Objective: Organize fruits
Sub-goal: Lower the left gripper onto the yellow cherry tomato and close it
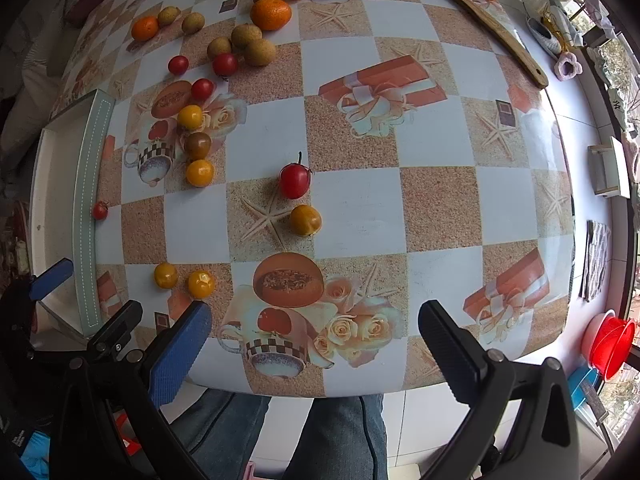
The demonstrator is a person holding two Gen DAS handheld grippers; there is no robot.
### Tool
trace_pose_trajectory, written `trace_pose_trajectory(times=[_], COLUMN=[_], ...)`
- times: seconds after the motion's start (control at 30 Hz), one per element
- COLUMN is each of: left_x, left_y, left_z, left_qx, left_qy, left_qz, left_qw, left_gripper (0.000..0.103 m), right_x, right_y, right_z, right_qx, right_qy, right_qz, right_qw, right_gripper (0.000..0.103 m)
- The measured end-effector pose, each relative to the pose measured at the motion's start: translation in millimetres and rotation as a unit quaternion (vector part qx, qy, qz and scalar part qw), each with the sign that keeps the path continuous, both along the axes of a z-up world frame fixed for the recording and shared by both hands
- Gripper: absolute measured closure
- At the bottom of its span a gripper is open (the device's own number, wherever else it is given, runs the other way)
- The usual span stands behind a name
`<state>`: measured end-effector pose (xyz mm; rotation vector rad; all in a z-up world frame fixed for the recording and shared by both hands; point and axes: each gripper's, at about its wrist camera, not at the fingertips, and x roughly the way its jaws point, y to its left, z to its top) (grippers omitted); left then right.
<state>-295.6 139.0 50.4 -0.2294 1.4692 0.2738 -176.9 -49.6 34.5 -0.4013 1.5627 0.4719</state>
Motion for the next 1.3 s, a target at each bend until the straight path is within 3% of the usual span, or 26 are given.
trace_pose_trajectory(times=[0.5,0.6,0.63,0.87,1.0,1.1,1.17,1.23,1.27,1.3], left_x=[3,4,12,22,27,26,24,18,18,19], left_y=[-5,-17,-19,-35,-46,-49,-51,-51,-54,-58], left_z=[-23,-31,-34,-43,-49,-52,-55,-54,-53,-53], left_qx=[0.010,0.011,0.008,0.003,-0.015,-0.017,-0.037,-0.044,-0.050,-0.059], left_qy=[-0.006,-0.003,0.001,-0.011,-0.016,-0.019,-0.025,-0.030,-0.033,-0.036], left_qz=[-0.024,-0.037,-0.039,-0.044,-0.040,-0.030,-0.022,-0.028,-0.033,-0.038], left_qw=[0.9996,0.9992,0.9992,0.9990,0.9990,0.9992,0.9988,0.9982,0.9977,0.9969], left_gripper=[0.000,0.013,0.013,0.014,0.024,0.024,0.034,0.048,0.053,0.067], right_x=[-3,-2,-2,8,15,16,15,13,13,13], right_y=[9,11,12,20,29,40,48,55,58,60], right_z=[-21,-29,-31,-53,-64,-67,-67,-65,-65,-64], right_qx=[-0.003,0.001,0.001,-0.001,0.003,-0.001,-0.004,-0.010,-0.011,-0.009], right_qy=[-0.001,-0.001,-0.002,-0.008,-0.006,-0.019,-0.026,-0.036,-0.039,-0.039], right_qz=[0.011,0.007,0.007,0.009,0.005,0.013,0.021,0.026,0.027,0.026], right_qw=[1.000,1.000,1.000,1.000,1.000,1.000,0.999,0.999,0.999,0.999], right_gripper=[0.001,0.002,0.003,0.024,0.038,0.040,0.045,0.058,0.068,0.079])
